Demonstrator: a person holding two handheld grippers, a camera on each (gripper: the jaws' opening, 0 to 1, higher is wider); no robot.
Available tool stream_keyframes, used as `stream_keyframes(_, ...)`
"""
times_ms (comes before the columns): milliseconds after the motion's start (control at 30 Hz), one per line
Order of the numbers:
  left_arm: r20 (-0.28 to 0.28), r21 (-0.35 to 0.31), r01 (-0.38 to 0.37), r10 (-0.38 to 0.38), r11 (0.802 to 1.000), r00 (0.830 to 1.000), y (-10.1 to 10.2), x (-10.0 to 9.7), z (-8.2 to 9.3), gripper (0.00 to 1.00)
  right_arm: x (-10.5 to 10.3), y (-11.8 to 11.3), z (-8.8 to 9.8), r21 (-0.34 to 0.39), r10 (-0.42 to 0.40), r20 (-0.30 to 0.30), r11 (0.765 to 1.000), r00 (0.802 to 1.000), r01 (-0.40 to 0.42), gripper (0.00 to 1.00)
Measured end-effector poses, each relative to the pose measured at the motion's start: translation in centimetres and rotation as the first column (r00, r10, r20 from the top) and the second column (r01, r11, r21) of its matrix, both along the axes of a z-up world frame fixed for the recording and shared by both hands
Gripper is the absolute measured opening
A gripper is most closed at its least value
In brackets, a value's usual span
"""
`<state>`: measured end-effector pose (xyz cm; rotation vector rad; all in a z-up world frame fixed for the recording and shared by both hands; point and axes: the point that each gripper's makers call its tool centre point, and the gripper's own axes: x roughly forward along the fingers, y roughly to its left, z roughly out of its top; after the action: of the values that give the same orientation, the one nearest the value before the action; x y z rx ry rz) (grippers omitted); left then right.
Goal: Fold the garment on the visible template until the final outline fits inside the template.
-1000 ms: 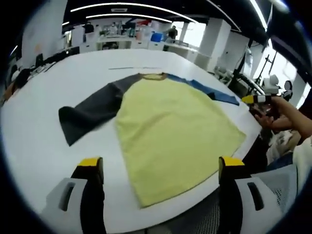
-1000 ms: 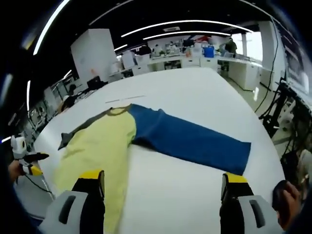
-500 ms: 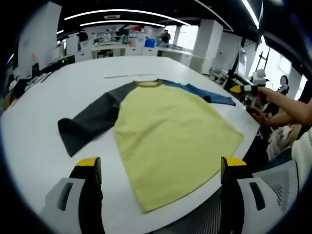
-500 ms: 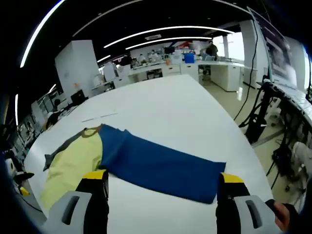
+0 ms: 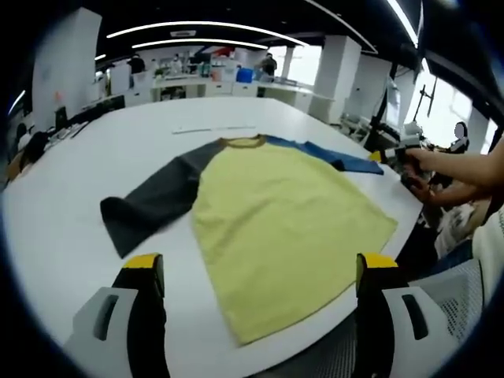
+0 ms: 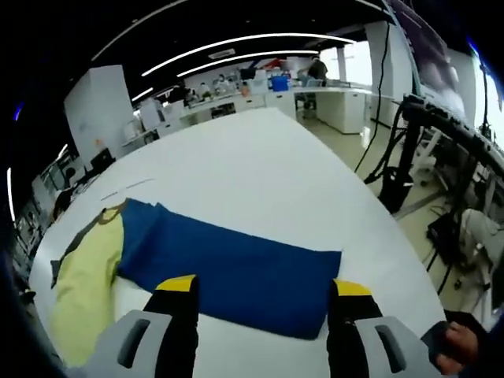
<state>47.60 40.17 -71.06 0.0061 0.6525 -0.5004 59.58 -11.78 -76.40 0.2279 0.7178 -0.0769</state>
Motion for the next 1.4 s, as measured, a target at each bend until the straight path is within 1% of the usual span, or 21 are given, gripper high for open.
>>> stream_keyframes(100, 0.003, 0.004, -0.001, 0.001, 1.000, 1.000, 0.1, 0.0, 0.0, 0.98, -0.6, -0.5, -0.7, -0.033, -0.016, -0.028, 0.999, 0.999, 0.015, 0.56)
stream_keyframes(233, 0.008, 0.001, -0.007, 0.007, 1.000, 1.000, 0.2, 0.0, 0.1, 0.97, -0.9, -0.9, -1.2, -0.040, -0.038, -0.030, 0.999, 0.999, 0.037, 0.48)
stream_keyframes(300, 0.010, 0.001, -0.011, 0.011, 1.000, 1.000, 0.3, 0.0, 0.1, 0.96, -1.1, -1.4, -1.3, -0.061, -0.051, -0.033, 0.997, 0.998, 0.049, 0.44)
stream_keyframes(333, 0.010, 0.002, -0.011, 0.011, 1.000, 1.000, 0.4, 0.0, 0.1, 0.96, -1.3, -1.5, -1.5, -0.070, -0.054, -0.044, 0.996, 0.998, 0.051, 0.43)
stream_keyframes(367, 0.010, 0.003, -0.011, 0.011, 1.000, 1.000, 0.4, 0.0, 0.1, 0.96, -1.4, -1.9, -1.5, -0.102, -0.050, -0.044, 0.994, 0.998, 0.045, 0.40)
stream_keyframes(400, 0.009, 0.006, -0.012, 0.012, 1.000, 1.000, 0.5, 0.0, 0.1, 0.96, -1.6, -1.8, -1.7, -0.094, -0.055, -0.055, 0.994, 0.997, 0.049, 0.38)
stream_keyframes(500, 0.010, 0.006, -0.014, 0.014, 1.000, 1.000, 0.5, 0.1, 0.1, 0.95, -1.8, -2.0, -1.7, -0.110, -0.058, -0.060, 0.993, 0.997, 0.052, 0.33)
stream_keyframes(533, 0.010, 0.007, -0.015, 0.015, 1.000, 1.000, 0.6, 0.0, 0.1, 0.95, -2.0, -2.1, -1.7, -0.126, -0.062, -0.064, 0.991, 0.996, 0.054, 0.31)
stream_keyframes(567, 0.009, 0.009, -0.014, 0.014, 1.000, 1.000, 0.6, 0.0, 0.0, 0.95, -2.3, -2.5, -1.9, -0.176, -0.054, -0.090, 0.984, 0.994, 0.037, 0.29)
stream_keyframes(600, 0.006, 0.012, -0.014, 0.014, 1.000, 1.000, 0.6, 0.0, 0.0, 0.95, -2.5, -2.5, -2.0, -0.193, -0.053, -0.103, 0.981, 0.993, 0.033, 0.27)
stream_keyframes(633, 0.006, 0.014, -0.012, 0.012, 1.000, 1.000, 0.6, 0.0, 0.0, 0.95, -2.2, -2.1, -1.9, -0.169, -0.052, -0.082, 0.985, 0.995, 0.038, 0.26)
stream_keyframes(667, 0.006, 0.017, -0.005, 0.005, 1.000, 1.000, 0.6, 0.0, -0.1, 0.95, -2.3, -2.1, -1.9, -0.169, -0.050, -0.087, 0.985, 0.995, 0.034, 0.23)
stream_keyframes(733, 0.001, 0.023, 0.000, 0.000, 1.000, 1.000, 0.5, -0.1, -0.2, 0.96, -2.3, -2.0, -1.9, -0.174, -0.059, -0.100, 0.984, 0.993, 0.041, 0.22)
stream_keyframes(800, 0.004, 0.024, 0.007, -0.007, 1.000, 1.000, 0.4, -0.1, -0.2, 0.96, -2.2, -1.8, -2.0, -0.163, -0.064, -0.109, 0.986, 0.992, 0.045, 0.19)
stream_keyframes(867, 0.005, 0.023, 0.017, -0.017, 1.000, 1.000, 0.2, -0.2, -0.1, 0.96, -2.2, -2.0, -2.1, -0.155, -0.086, -0.123, 0.986, 0.989, 0.067, 0.19)
stream_keyframes(1000, 0.010, 0.010, 0.018, -0.018, 1.000, 1.000, 0.1, -0.2, 0.3, 0.96, -2.2, -2.0, -2.2, -0.156, -0.099, -0.133, 0.985, 0.986, 0.078, 0.17)
stream_keyframes(1033, 0.009, 0.000, 0.016, -0.016, 1.000, 1.000, 0.1, -0.3, 0.4, 0.96, -2.4, -2.0, -2.3, -0.154, -0.114, -0.145, 0.984, 0.983, 0.092, 0.13)
stream_keyframes(1067, 0.009, -0.005, 0.014, -0.014, 1.000, 1.000, 0.1, -0.3, 0.5, 0.96, -2.2, -2.1, -2.5, -0.157, -0.110, -0.138, 0.984, 0.984, 0.088, 0.07)
stream_keyframes(1133, 0.019, -0.009, 0.015, -0.015, 1.000, 1.000, 0.1, -0.2, 0.7, 0.96, -2.2, -2.3, -2.7, -0.150, -0.125, -0.133, 0.983, 0.983, 0.104, 0.00)
stream_keyframes(1267, 0.037, -0.016, 0.019, -0.019, 1.000, 0.999, 0.0, -0.2, 1.1, 0.96, -2.2, -2.3, -2.8, -0.144, -0.123, -0.136, 0.984, 0.983, 0.103, 0.00)
stream_keyframes(1400, 0.033, -0.011, 0.022, -0.022, 1.000, 0.999, -0.1, -0.3, 1.0, 0.96, -2.3, -2.1, -2.8, -0.135, -0.113, -0.132, 0.986, 0.985, 0.095, 0.00)
